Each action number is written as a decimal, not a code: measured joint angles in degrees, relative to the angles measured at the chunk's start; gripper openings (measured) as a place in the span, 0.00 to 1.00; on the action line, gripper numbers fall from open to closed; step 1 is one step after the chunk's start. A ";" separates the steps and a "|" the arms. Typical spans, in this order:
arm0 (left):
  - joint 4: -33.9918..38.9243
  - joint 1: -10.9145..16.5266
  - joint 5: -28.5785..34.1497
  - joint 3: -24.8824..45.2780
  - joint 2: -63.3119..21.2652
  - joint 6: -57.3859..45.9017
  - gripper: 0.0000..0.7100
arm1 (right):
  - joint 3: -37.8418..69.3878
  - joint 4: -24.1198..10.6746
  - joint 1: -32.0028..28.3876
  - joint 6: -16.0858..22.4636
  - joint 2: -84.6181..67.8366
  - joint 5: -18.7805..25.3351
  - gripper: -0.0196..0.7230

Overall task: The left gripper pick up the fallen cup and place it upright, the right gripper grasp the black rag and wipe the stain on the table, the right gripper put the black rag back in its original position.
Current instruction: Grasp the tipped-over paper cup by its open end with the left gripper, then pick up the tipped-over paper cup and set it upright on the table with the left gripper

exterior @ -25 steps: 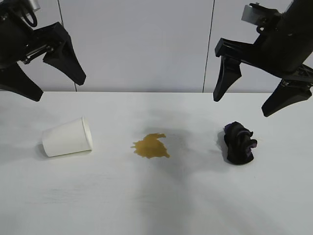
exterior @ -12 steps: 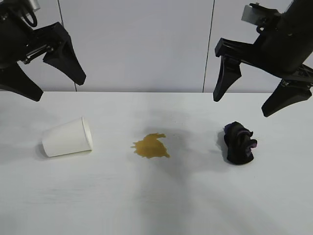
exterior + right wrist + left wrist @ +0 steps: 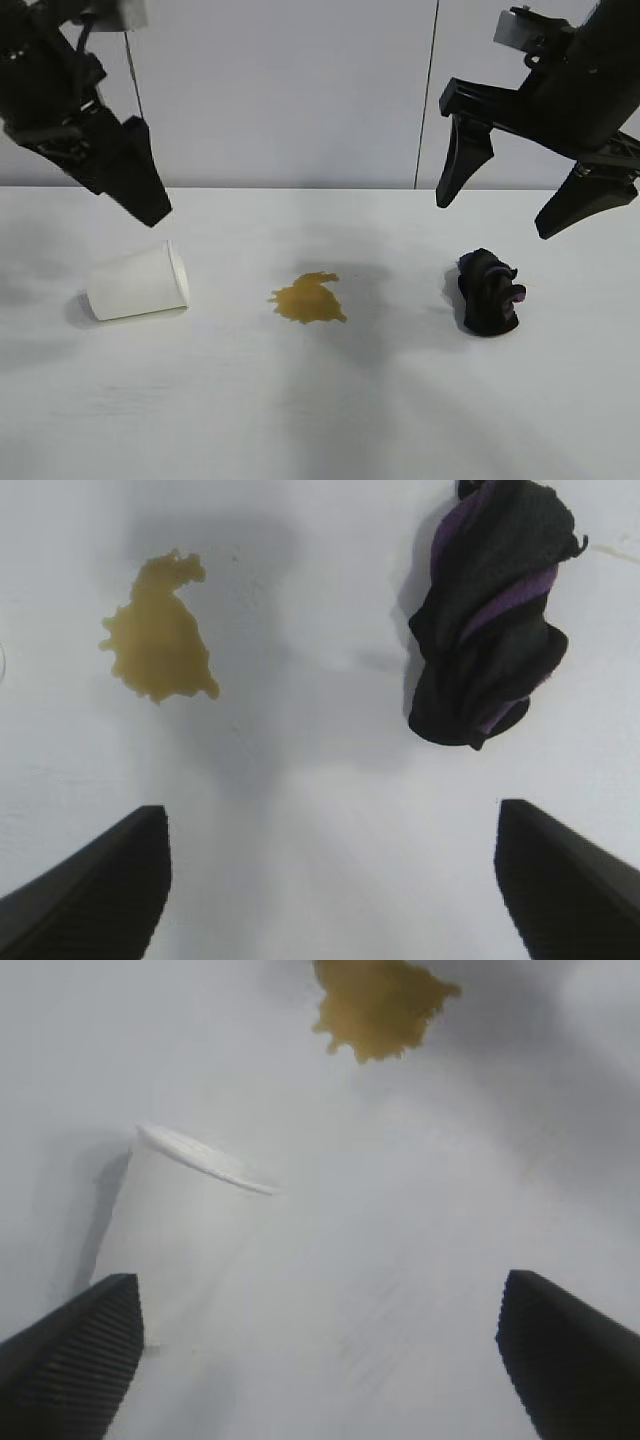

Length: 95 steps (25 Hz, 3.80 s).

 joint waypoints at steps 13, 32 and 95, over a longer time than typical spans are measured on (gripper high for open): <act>9.95 -3.45 -11.71 -0.06 8.88 -2.04 0.98 | 0.00 0.07 0.00 0.00 0.00 0.59 0.85; 10.21 -1.49 -15.11 -0.13 16.76 -3.66 0.93 | 0.00 0.07 0.00 -0.03 0.00 0.65 0.85; -81.42 24.17 18.72 14.47 28.16 108.14 0.65 | 0.00 -0.05 0.00 -0.24 0.00 -0.45 0.85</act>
